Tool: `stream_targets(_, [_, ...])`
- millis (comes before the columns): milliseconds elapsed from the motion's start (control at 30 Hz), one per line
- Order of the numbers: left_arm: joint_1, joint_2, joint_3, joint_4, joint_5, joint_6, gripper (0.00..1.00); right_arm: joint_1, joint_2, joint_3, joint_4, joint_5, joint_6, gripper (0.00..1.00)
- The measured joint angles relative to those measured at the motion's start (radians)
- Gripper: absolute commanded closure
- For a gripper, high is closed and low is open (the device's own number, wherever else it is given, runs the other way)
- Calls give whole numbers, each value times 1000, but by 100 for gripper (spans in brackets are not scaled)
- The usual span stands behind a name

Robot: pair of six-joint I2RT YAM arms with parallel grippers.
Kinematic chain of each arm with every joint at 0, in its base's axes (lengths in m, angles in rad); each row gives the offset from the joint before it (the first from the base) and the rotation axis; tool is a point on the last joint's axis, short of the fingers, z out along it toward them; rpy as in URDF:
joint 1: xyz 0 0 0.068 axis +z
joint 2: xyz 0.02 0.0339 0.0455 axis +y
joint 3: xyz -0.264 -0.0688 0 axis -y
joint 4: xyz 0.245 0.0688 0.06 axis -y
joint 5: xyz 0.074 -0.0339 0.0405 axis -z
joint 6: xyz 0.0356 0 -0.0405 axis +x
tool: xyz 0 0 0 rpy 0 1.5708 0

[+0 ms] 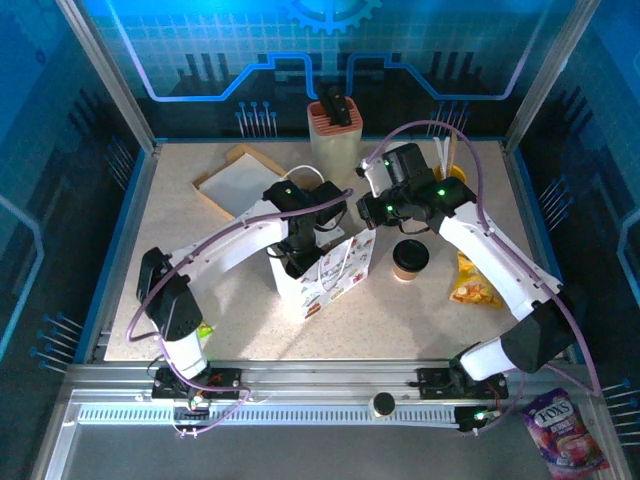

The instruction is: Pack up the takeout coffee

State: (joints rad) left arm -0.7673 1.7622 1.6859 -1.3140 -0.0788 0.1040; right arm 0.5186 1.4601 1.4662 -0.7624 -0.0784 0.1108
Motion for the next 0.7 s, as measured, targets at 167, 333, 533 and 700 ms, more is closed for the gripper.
stream_targets(167, [0,-8,-6,14,-5,8,48,0,0,0,0,0,0,97])
stream_targets(333, [0,-8,-31,18,-6,11,48,0,0,0,0,0,0,97])
stream_targets(533, [0,-8,-33,19,-6,26,48,0,0,0,0,0,0,97])
stream_targets(700, [0,-8,-33,19,-6,30,48,0,2,0,0,0,0,97])
